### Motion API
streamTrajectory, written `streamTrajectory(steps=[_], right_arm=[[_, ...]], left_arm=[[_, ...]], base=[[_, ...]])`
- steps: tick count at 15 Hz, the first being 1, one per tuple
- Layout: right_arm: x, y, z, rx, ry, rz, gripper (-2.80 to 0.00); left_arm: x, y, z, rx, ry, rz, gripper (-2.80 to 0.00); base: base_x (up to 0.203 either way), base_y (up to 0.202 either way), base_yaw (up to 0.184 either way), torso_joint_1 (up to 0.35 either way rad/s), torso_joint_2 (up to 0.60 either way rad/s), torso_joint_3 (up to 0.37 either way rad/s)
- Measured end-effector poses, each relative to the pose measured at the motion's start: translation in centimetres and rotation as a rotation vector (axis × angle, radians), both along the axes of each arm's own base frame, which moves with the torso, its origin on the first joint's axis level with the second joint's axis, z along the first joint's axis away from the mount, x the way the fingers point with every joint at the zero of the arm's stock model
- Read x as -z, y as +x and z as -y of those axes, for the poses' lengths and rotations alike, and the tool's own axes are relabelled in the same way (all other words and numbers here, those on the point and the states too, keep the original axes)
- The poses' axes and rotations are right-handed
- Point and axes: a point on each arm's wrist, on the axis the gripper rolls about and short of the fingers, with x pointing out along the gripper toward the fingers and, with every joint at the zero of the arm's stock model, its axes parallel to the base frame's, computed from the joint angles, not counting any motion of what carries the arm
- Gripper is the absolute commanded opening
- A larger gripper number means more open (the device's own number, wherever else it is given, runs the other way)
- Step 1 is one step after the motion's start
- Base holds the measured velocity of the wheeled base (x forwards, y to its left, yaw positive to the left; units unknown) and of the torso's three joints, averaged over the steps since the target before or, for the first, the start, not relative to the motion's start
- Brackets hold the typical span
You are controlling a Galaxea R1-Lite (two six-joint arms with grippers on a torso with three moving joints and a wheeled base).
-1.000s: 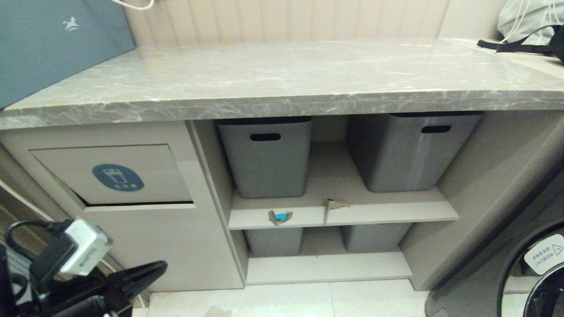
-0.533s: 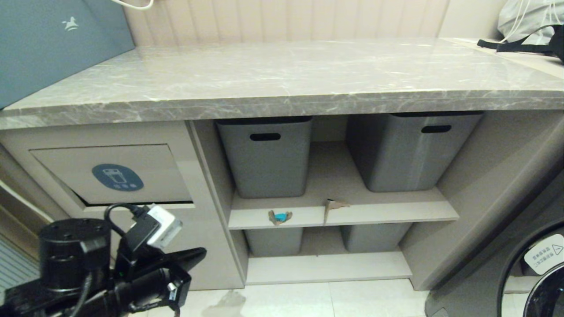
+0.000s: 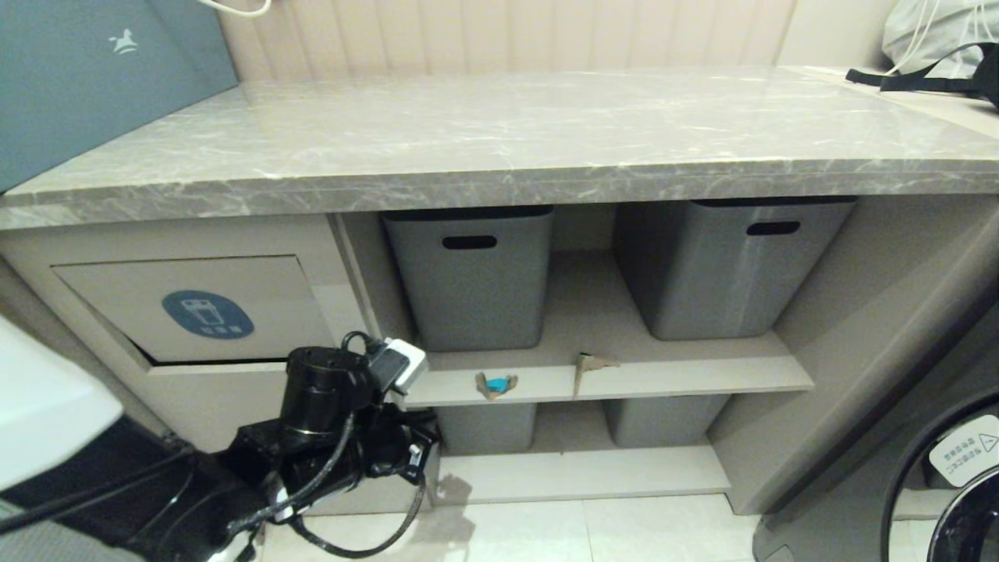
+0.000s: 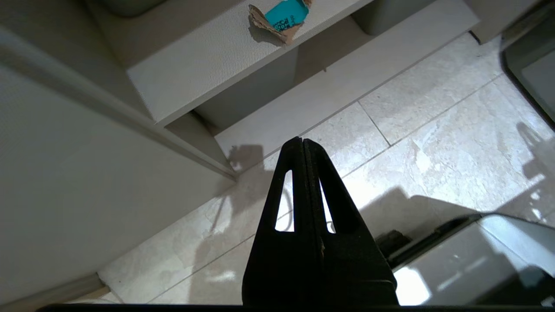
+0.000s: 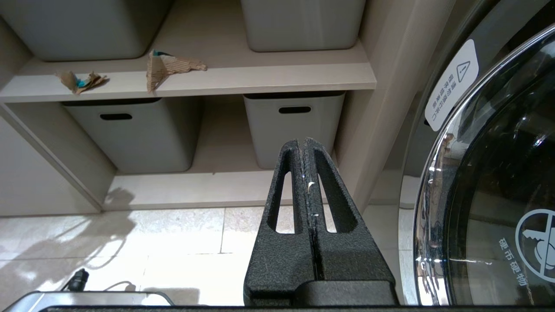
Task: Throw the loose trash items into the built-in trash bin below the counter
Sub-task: Pick up the garbage
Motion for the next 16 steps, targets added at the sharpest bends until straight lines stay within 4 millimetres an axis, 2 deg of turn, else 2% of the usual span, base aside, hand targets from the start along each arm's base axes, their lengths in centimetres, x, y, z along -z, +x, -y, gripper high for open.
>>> streamTrajectory(steps=[4, 5, 6, 12, 16], right_arm=[[0.0, 0.0, 0.0, -0.001, 0.000, 0.000, -2.80], [0.0, 0.0, 0.0, -0.001, 0.000, 0.000, -2.80], [0.0, 0.0, 0.0, 0.000, 0.000, 0.000, -2.80], [0.0, 0.0, 0.0, 0.000, 0.000, 0.000, -2.80], [0.0, 0.0, 0.0, -0.001, 0.000, 0.000, -2.80]], left_arm=[[2.1, 1.6, 1.9, -0.004, 0.008, -0.045, -2.80], [2.6, 2.0, 2.1, -0.014, 0.017, -0.050, -1.30], [2.9, 2.4, 2.5, -0.023, 0.022, -0.048, 0.00], [4.1, 3.4, 3.2, -0.048, 0.068, -0.088, 0.00], [3.6, 4.4, 3.9, -0.066, 0.033, -0.091, 0.00]], base=[[0.000, 0.000, 0.000, 0.000, 0.00, 0.000], [0.000, 0.000, 0.000, 0.000, 0.00, 0.000], [0.000, 0.000, 0.000, 0.000, 0.00, 0.000], [0.000, 0.000, 0.000, 0.000, 0.00, 0.000], [0.000, 0.000, 0.000, 0.000, 0.00, 0.000]])
